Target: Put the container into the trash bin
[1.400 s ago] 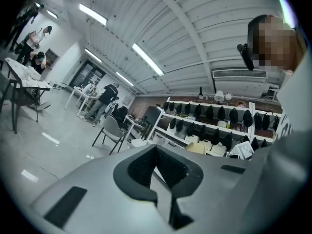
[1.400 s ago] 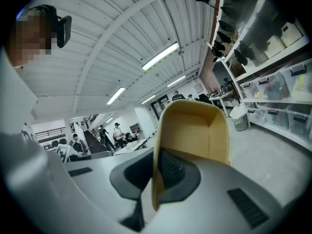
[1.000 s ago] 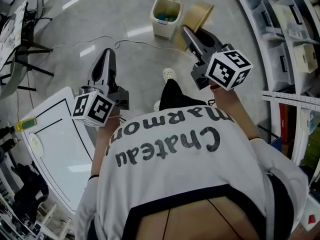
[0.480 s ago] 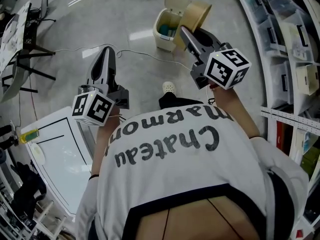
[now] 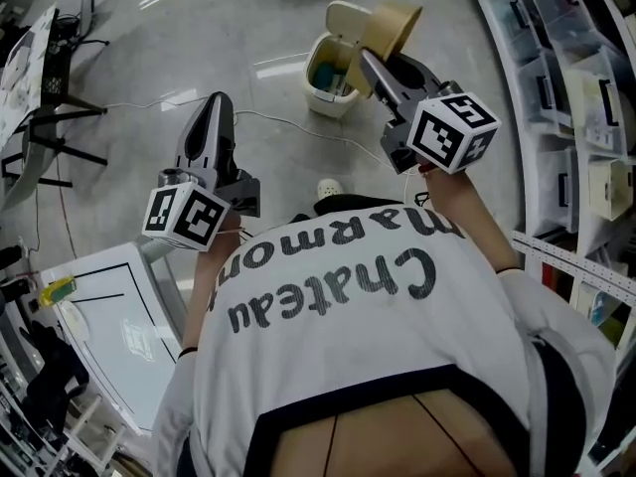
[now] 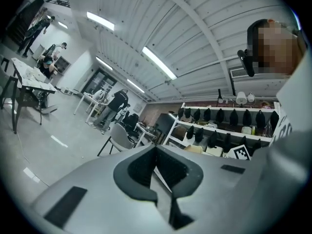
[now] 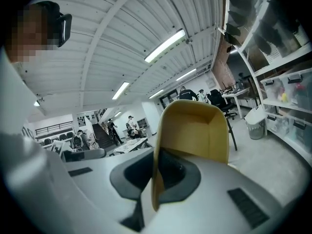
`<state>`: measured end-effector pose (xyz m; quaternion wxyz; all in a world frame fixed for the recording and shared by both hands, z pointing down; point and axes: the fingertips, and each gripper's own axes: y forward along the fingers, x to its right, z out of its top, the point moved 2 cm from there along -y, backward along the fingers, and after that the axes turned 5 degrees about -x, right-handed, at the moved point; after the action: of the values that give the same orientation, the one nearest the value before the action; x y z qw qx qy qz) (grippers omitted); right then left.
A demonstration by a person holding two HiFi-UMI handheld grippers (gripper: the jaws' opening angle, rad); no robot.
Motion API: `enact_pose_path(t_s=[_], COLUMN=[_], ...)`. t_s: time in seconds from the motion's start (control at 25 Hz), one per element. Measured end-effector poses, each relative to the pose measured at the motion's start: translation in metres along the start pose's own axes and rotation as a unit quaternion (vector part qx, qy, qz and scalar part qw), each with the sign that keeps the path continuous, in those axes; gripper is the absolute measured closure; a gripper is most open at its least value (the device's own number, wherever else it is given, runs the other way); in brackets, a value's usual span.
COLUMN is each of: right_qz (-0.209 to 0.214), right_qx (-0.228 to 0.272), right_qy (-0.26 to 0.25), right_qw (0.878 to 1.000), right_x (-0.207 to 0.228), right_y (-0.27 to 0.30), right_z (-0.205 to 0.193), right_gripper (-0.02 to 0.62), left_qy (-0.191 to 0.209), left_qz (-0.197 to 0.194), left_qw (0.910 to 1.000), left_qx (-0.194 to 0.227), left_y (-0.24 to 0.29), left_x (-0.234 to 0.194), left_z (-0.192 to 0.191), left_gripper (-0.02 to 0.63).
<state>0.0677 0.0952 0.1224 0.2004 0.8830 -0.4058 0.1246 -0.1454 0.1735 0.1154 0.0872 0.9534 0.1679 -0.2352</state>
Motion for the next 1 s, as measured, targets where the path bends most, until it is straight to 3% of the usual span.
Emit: enact_pose_path(t_s=[0.4,0.8,1.0], right_qz=[0.012,0.006,-0.004], right_qx=[-0.010,-0.073,-0.114], right_qy=[-0.012,0.049,0.054], right_qw=[1.000,0.996,0.992], right_x=[0.049,0.095,0.119], right_y=[0.023,0.060,0.086], right_z=[0.017,-0.034,-0.058], right_gripper=[0.563,0.563,0.563], left_qy=[0.004,-0.017,-0.029], left_qz=[-0.004,0.017,0.018], left_qw=[1.0000,0.9975,0.9958], left_qx=[-0.005,-0.066,-0.085], left_y=[0.070,0.108,0.135], left_x=[0.001,-0.025,-0.044], left_z=[-0.010,-0.039,-0.047], left_gripper=[0.583,0.583,0.583])
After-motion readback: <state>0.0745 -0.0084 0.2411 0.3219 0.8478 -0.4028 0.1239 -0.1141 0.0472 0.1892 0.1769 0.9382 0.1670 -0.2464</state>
